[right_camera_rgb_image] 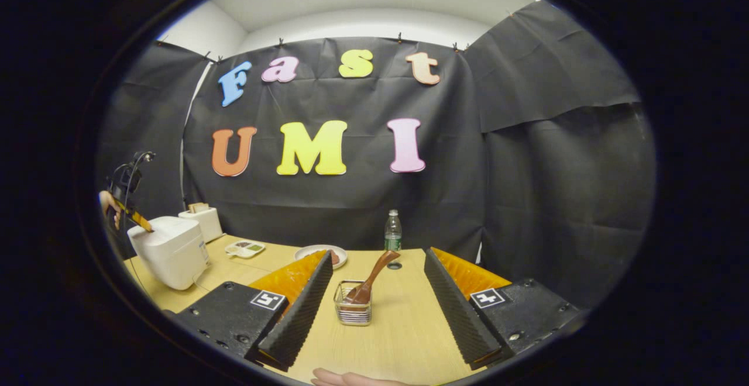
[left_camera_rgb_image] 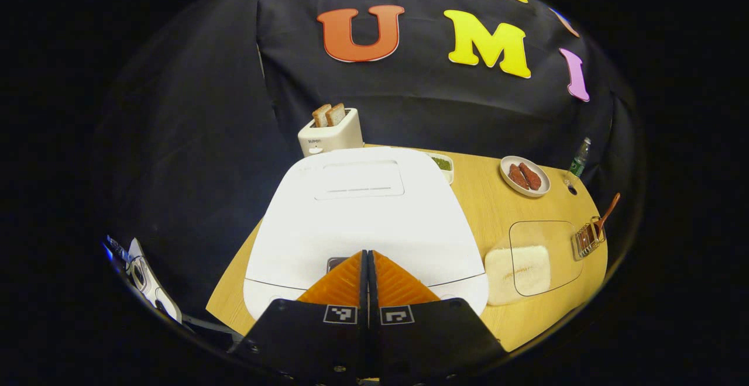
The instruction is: Close the left gripper, press the button to open the rice cooker; take a wooden spoon from the chopstick holder with the right hand, scoop a spoonful of rice and pour it into the rice cooker, then put the wooden spoon back into the chopstick holder.
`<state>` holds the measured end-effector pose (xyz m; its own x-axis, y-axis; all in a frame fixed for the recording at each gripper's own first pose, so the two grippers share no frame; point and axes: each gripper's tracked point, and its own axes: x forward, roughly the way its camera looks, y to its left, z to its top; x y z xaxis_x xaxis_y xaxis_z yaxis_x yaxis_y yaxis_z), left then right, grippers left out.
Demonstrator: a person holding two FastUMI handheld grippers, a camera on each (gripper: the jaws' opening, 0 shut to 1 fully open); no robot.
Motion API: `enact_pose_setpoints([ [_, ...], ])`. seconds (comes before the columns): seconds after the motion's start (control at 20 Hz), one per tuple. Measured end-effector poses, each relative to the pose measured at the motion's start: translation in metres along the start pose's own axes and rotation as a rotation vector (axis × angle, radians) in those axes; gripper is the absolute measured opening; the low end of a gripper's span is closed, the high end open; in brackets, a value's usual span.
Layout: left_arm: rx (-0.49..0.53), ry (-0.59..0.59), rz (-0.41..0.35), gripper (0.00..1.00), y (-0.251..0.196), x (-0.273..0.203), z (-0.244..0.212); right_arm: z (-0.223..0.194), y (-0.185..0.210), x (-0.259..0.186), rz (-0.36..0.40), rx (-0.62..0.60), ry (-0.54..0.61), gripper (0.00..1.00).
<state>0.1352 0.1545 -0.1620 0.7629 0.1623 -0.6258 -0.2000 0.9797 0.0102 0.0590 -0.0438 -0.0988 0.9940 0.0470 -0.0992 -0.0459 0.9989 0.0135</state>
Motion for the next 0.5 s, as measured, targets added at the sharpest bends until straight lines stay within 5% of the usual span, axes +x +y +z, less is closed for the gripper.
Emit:
enact_pose_setpoints([
  [0.25,-0.047,0.046,-0.009,0.0,0.002,-0.002,0.005,-0.001,0.003,-0.013,0.027,0.016,-0.004,0.99],
  [0.5,-0.084,-0.083,0.023,0.0,0.005,-0.025,0.045,-0.003,-0.006,-0.023,0.016,0.01,-0.008,0.99],
])
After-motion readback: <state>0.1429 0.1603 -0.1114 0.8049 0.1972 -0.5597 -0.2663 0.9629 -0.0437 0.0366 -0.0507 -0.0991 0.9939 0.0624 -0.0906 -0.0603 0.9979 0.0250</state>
